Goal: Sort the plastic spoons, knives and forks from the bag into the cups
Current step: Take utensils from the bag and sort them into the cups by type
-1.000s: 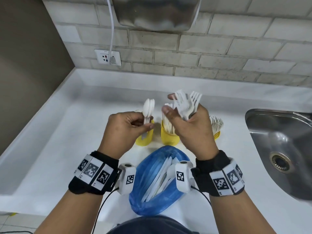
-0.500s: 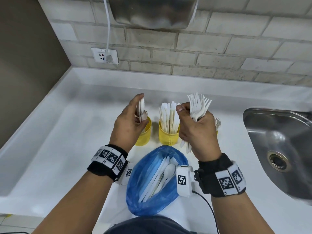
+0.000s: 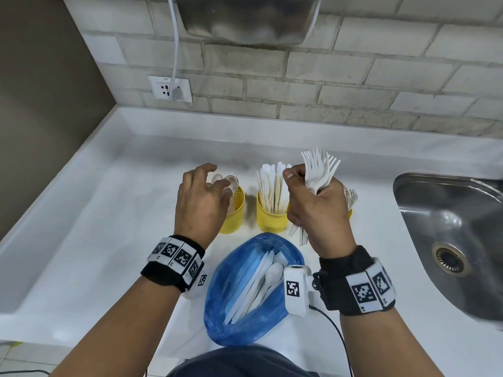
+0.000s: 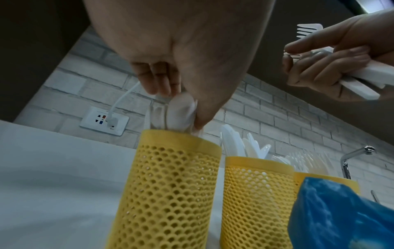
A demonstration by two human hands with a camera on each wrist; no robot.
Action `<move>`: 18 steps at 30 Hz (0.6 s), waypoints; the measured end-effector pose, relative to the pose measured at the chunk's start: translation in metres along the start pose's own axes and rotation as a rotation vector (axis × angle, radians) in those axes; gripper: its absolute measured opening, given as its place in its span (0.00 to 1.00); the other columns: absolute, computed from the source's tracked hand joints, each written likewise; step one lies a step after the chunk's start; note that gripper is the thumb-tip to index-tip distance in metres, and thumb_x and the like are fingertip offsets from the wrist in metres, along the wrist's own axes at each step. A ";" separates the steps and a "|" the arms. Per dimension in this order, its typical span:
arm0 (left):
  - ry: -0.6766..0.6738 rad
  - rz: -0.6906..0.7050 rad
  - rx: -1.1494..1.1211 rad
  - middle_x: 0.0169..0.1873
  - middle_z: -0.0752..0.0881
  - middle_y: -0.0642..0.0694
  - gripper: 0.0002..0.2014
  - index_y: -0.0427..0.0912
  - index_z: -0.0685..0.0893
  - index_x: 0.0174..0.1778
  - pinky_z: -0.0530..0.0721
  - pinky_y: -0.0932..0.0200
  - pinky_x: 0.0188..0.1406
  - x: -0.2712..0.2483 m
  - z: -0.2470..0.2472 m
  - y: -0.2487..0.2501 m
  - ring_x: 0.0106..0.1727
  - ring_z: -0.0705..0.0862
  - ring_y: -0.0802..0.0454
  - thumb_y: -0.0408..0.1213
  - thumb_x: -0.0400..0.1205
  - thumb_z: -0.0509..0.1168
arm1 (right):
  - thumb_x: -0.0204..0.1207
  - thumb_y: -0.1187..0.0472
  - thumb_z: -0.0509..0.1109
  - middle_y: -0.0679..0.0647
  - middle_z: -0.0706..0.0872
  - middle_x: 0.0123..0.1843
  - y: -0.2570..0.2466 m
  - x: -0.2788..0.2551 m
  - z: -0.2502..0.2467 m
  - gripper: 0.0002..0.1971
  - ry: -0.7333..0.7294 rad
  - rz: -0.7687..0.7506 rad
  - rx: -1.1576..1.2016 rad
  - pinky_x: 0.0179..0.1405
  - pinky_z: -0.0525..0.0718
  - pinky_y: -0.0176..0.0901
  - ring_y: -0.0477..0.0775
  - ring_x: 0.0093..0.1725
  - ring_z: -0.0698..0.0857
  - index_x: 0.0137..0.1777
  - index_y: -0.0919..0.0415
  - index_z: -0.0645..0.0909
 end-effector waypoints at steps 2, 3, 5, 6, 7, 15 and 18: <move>-0.076 0.004 0.022 0.77 0.76 0.41 0.17 0.48 0.86 0.68 0.80 0.40 0.67 -0.001 0.004 -0.003 0.73 0.72 0.38 0.47 0.85 0.65 | 0.85 0.61 0.72 0.46 0.71 0.21 -0.001 0.000 0.000 0.10 0.001 0.004 -0.003 0.24 0.67 0.38 0.46 0.19 0.67 0.41 0.53 0.85; -0.115 0.002 0.006 0.80 0.73 0.42 0.21 0.49 0.82 0.73 0.78 0.39 0.70 -0.003 0.005 -0.004 0.76 0.70 0.38 0.52 0.86 0.61 | 0.85 0.61 0.72 0.45 0.72 0.21 -0.001 0.001 0.000 0.09 0.001 0.004 -0.006 0.24 0.67 0.38 0.45 0.19 0.67 0.41 0.54 0.84; -0.172 -0.020 -0.043 0.84 0.67 0.42 0.28 0.53 0.75 0.80 0.73 0.38 0.75 -0.007 0.006 -0.004 0.80 0.66 0.38 0.60 0.86 0.58 | 0.86 0.62 0.72 0.44 0.72 0.21 -0.002 0.001 0.000 0.09 0.000 0.003 -0.004 0.24 0.67 0.38 0.45 0.18 0.67 0.42 0.55 0.84; -0.183 -0.042 -0.064 0.85 0.64 0.42 0.32 0.55 0.71 0.82 0.72 0.38 0.76 -0.008 0.005 -0.004 0.81 0.64 0.37 0.64 0.83 0.60 | 0.86 0.63 0.72 0.45 0.71 0.20 -0.003 0.001 -0.001 0.09 0.001 0.002 0.001 0.23 0.67 0.37 0.45 0.18 0.66 0.42 0.56 0.84; -0.188 -0.075 -0.096 0.85 0.62 0.42 0.37 0.58 0.66 0.85 0.72 0.38 0.77 -0.010 0.004 -0.003 0.81 0.62 0.37 0.66 0.80 0.64 | 0.86 0.63 0.71 0.45 0.71 0.20 -0.003 0.001 -0.002 0.09 0.005 0.001 0.005 0.23 0.67 0.37 0.45 0.18 0.66 0.43 0.57 0.83; -0.225 -0.262 -0.456 0.74 0.70 0.44 0.62 0.62 0.51 0.89 0.77 0.56 0.62 -0.005 0.012 -0.008 0.69 0.78 0.46 0.46 0.66 0.86 | 0.86 0.65 0.71 0.46 0.71 0.21 -0.001 0.001 -0.005 0.08 -0.003 -0.001 0.015 0.23 0.67 0.38 0.46 0.18 0.67 0.44 0.59 0.83; -0.254 -0.267 -0.476 0.75 0.68 0.44 0.62 0.63 0.52 0.89 0.77 0.58 0.61 0.000 0.012 -0.008 0.69 0.79 0.46 0.44 0.66 0.87 | 0.86 0.64 0.71 0.48 0.70 0.21 -0.001 0.001 -0.004 0.08 -0.002 0.001 0.019 0.23 0.67 0.39 0.48 0.19 0.65 0.43 0.59 0.83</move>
Point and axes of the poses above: each hand's wrist, its own x-axis towards the middle knuckle, its own z-axis out of the palm, y = z × x, the point moved 2 cm from there along x, towards the middle knuckle
